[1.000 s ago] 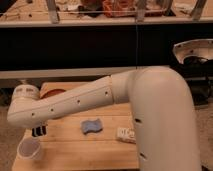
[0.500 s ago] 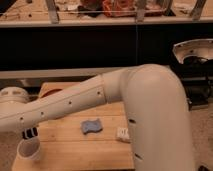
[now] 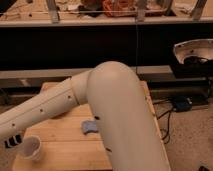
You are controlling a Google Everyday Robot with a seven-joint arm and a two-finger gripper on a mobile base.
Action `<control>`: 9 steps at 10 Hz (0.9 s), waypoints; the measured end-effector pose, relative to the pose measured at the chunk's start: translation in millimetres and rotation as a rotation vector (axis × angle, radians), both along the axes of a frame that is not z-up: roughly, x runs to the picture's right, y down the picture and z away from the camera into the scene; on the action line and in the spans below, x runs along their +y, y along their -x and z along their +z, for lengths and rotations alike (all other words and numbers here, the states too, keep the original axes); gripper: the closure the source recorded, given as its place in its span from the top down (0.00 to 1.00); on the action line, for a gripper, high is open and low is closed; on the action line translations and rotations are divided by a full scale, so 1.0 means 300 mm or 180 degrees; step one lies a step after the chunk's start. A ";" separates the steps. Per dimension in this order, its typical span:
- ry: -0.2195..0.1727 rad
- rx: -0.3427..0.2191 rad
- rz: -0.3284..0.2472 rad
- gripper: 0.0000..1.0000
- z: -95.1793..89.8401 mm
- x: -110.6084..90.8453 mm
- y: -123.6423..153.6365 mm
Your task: Place the eraser in the ceramic cup
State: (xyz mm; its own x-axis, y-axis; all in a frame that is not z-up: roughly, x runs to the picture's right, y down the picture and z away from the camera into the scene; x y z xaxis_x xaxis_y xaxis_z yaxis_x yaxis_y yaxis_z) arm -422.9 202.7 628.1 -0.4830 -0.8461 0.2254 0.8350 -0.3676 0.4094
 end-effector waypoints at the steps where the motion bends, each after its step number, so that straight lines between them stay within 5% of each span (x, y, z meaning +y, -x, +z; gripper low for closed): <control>1: -0.0080 0.0074 0.0063 0.67 -0.007 0.009 -0.006; 4: -0.0283 0.0299 0.0198 0.80 -0.049 0.059 -0.047; 9: -0.0274 0.0473 0.0379 0.80 -0.038 0.083 -0.169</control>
